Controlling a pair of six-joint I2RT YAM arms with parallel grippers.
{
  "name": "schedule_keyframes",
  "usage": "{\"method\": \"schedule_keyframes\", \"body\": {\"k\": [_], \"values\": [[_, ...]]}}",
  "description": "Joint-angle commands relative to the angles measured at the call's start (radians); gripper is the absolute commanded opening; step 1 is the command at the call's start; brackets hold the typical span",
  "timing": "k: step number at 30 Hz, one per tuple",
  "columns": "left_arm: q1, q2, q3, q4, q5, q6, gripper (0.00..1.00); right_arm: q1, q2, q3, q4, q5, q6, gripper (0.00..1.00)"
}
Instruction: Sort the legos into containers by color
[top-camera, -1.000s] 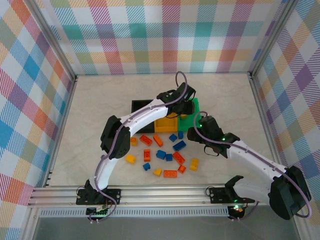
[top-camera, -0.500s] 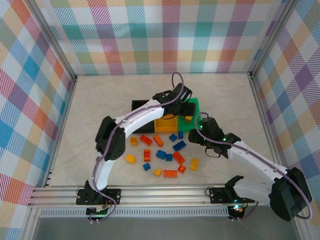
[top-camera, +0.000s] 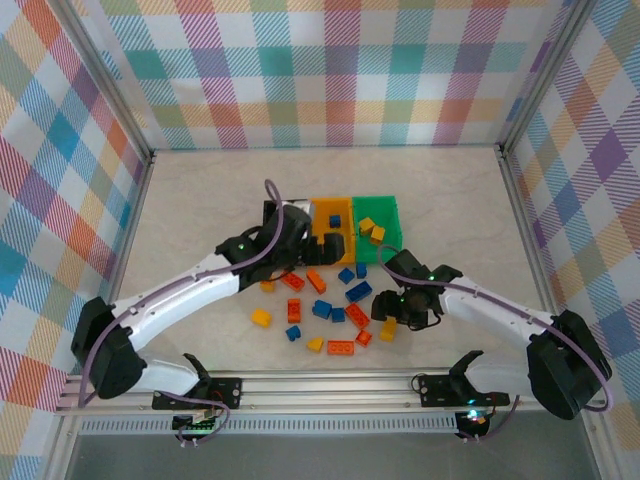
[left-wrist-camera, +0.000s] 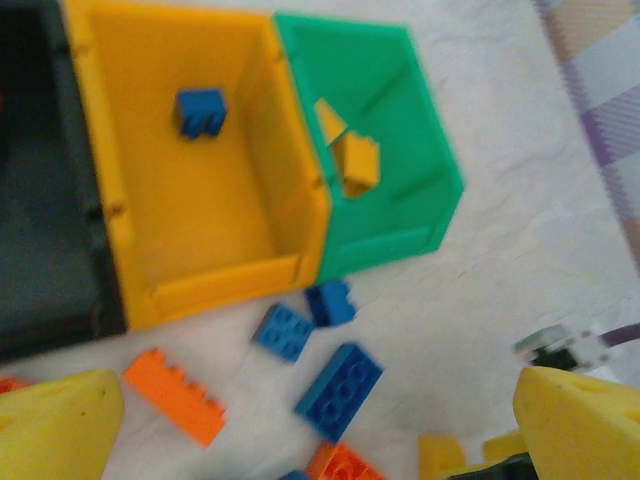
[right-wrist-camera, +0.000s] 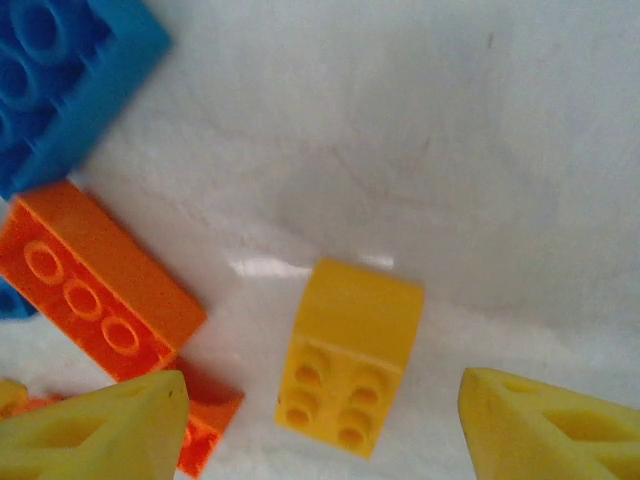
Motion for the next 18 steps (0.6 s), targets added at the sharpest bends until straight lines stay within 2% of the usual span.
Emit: {"method": "schedule_keyframes", "body": {"k": [1,12,15,18], "values": [[0.000,-0.096,-0.097,0.038,-0.015,-0.037,1.00,0.004,0.019,0.006,-0.082,-0.042,0.034,0.72],[0.003,-0.299,-0.263,0.013,-0.060,-0.042,1.00,0.034,0.176,0.070,-0.074,-0.010,0.024,0.65],[0.003,-0.320,-0.283,0.009,-0.067,-0.043,1.00,0.048,0.218,0.099,-0.109,0.007,0.009,0.61],[0.003,-0.327,-0.292,0.000,-0.071,-0.043,1.00,0.054,0.234,0.110,-0.132,0.015,-0.003,0.52]]}}
